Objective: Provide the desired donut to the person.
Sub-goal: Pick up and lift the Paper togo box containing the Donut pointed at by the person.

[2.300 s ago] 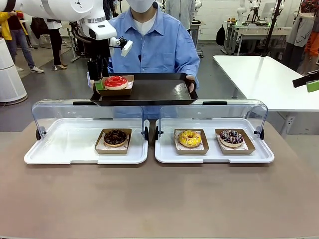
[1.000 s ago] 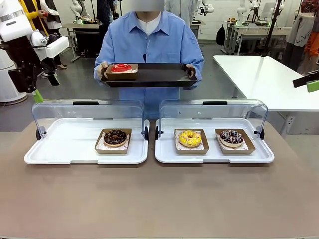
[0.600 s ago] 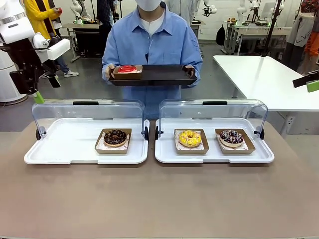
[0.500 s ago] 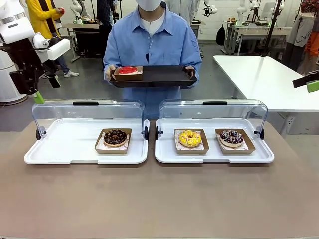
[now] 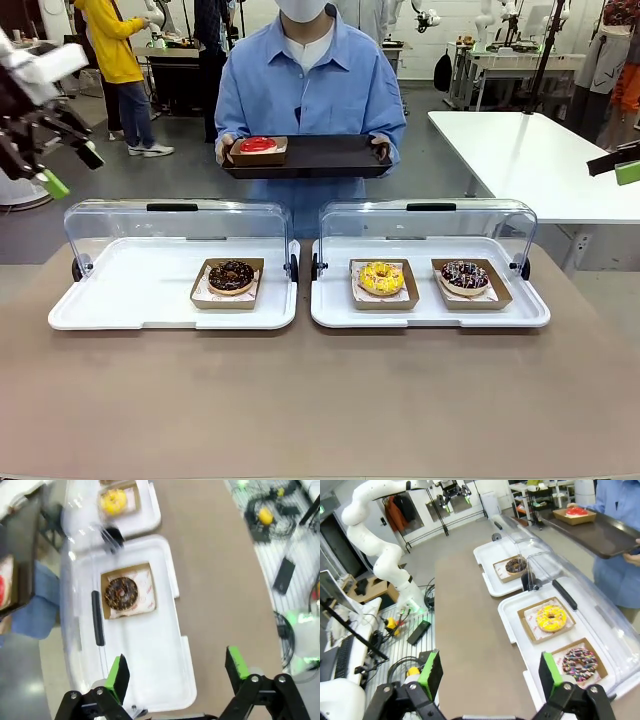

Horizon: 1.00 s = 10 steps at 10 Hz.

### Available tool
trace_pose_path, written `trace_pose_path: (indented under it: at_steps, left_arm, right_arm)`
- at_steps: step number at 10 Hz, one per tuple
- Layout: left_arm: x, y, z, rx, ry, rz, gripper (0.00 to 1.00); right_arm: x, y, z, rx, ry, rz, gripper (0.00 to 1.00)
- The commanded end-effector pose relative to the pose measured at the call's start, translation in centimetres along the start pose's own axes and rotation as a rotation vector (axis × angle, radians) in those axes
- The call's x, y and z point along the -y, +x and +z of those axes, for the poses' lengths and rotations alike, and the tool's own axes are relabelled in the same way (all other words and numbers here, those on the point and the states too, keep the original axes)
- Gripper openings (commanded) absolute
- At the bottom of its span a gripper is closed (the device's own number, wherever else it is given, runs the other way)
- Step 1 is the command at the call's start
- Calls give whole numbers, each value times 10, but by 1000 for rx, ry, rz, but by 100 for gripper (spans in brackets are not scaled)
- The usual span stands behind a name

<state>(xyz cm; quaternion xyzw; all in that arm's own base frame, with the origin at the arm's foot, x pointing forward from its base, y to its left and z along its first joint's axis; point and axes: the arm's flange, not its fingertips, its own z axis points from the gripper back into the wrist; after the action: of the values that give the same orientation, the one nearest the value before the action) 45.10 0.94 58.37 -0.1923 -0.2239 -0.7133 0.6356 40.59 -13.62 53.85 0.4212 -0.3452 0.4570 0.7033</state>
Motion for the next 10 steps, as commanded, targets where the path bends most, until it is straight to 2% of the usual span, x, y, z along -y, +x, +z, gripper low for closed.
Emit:
trace_pose_path:
  at_steps: [1, 4, 6, 10]
  left_arm:
    - [-13, -58, 18, 261, -2, 13, 100]
    - [-16, -150, 18, 540, 125, 65, 100]
    - [-17, -183, 12, 632, 151, 96, 100]
    - [-23, -199, 9, 663, 77, 96, 100]
  right_arm:
    - [-1, 1, -1, 9, 6, 8, 100]
    - [-1, 1, -1, 9, 6, 8, 100]
    - [-1, 1, -1, 9, 6, 8, 100]
    - [-1, 1, -1, 9, 6, 8, 100]
